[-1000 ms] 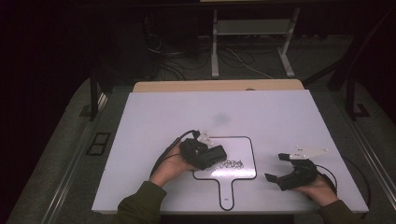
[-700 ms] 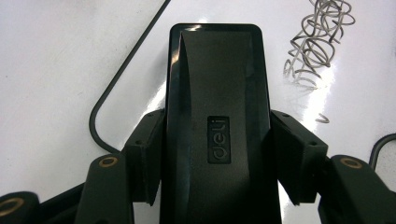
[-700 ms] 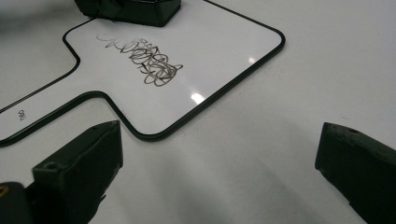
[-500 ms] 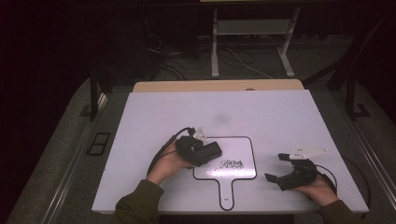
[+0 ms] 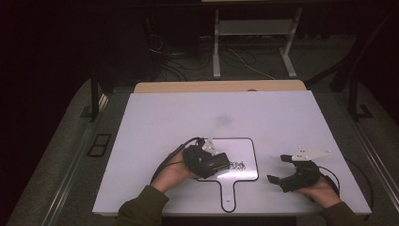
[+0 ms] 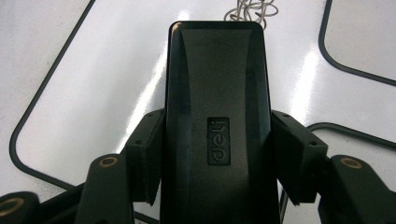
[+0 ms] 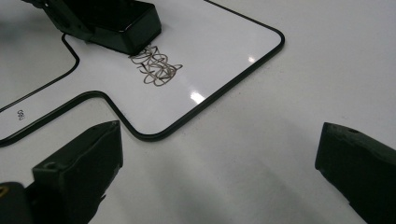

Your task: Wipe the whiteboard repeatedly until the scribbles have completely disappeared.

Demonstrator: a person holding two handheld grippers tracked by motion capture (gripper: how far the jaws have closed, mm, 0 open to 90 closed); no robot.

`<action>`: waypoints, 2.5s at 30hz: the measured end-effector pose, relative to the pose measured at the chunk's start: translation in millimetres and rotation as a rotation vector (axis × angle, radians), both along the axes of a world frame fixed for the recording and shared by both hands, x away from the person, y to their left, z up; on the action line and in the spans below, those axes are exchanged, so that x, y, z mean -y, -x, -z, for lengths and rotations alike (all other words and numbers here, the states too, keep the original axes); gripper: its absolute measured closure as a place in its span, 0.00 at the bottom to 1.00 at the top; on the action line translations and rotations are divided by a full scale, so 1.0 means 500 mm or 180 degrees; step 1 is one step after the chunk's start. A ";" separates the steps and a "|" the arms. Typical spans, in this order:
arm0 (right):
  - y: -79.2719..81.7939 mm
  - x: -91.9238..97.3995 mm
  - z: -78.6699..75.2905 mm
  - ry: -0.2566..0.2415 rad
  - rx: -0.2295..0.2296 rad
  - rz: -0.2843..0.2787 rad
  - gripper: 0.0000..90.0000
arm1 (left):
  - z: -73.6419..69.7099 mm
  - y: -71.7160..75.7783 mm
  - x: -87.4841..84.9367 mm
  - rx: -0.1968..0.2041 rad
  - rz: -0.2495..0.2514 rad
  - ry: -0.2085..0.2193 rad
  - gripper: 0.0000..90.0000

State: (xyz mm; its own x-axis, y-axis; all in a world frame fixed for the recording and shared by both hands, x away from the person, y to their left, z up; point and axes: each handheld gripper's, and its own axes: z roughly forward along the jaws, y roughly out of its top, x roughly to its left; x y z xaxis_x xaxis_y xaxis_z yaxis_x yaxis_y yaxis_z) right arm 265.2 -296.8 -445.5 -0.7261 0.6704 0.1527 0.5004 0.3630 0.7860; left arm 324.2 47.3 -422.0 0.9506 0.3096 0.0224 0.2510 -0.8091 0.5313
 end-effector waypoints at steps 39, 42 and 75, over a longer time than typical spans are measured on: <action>-0.001 0.001 0.000 0.0009 0.0001 0.0012 0.00 | 0.000 0.015 0.035 0.0038 0.0149 -0.0082 0.44; -0.001 0.001 0.001 0.0008 0.0001 0.0007 0.00 | 0.000 0.007 0.037 0.0066 0.0123 -0.0088 0.44; -0.001 0.003 0.000 0.0007 0.0006 0.0025 0.00 | 0.003 -0.025 0.079 -0.0049 0.0196 0.0011 0.44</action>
